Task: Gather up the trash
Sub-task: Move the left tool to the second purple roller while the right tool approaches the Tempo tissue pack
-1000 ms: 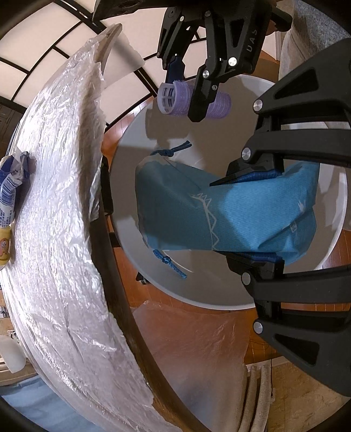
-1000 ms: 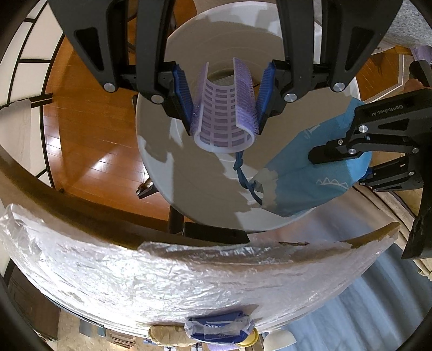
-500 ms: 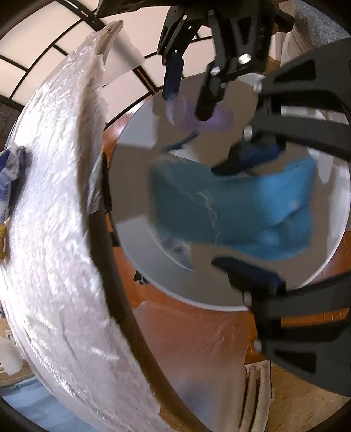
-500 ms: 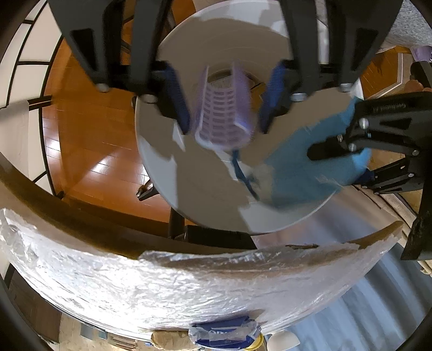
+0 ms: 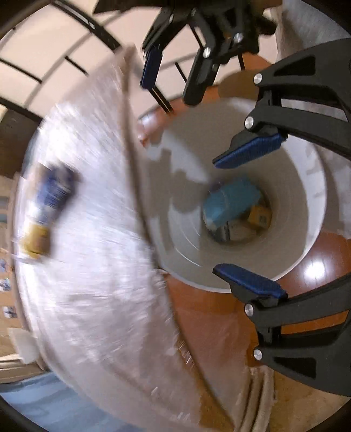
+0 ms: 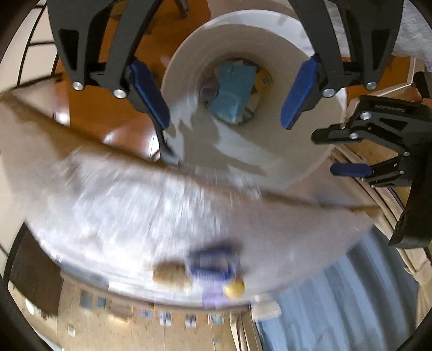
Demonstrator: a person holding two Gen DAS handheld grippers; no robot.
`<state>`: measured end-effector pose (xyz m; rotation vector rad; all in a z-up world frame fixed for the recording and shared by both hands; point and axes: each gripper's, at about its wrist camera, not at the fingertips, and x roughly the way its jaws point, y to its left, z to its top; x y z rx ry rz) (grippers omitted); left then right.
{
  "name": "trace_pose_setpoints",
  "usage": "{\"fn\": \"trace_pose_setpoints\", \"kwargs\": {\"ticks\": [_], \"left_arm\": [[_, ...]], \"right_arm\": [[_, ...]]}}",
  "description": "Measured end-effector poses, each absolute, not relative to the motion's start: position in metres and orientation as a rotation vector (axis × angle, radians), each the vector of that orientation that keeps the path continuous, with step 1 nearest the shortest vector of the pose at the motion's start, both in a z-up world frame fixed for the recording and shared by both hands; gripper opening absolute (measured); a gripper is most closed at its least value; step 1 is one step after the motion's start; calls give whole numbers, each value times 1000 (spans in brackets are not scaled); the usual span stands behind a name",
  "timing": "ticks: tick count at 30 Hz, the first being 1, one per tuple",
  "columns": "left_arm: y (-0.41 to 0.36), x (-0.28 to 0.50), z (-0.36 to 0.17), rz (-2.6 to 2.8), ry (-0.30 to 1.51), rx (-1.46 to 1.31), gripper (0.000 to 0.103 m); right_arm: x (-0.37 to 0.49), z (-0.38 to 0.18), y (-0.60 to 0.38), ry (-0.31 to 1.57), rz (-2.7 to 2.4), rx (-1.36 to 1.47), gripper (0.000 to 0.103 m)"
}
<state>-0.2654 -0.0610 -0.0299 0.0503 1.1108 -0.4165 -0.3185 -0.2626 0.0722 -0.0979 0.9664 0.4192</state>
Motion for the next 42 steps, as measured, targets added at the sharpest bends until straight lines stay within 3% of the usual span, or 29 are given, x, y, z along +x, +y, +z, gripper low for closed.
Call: {"fn": "trace_pose_setpoints", "kwargs": {"ticks": [1, 4, 12, 21, 38, 40, 42], "left_arm": [[-57, -269, -14, -436, 1067, 32, 96], [-45, -268, 25, -430, 931, 3, 101], [-33, -205, 56, -318, 841, -59, 101], [-66, -133, 72, -270, 798, 176, 101], [-99, -36, 38, -301, 896, 236, 101], [-99, -26, 32, -301, 925, 217, 101], [-101, -22, 27, -297, 938, 224, 101]], "right_arm": [[-320, 85, -264, 924, 423, -107, 95], [-316, 104, -261, 853, 415, -130, 99], [-263, 114, -240, 809, 369, -118, 99], [-223, 109, -223, 806, 307, -121, 99], [-187, 94, -213, 908, 425, -21, 99], [-183, 92, -210, 906, 423, -26, 97], [-179, 90, -208, 914, 413, -28, 89]]}}
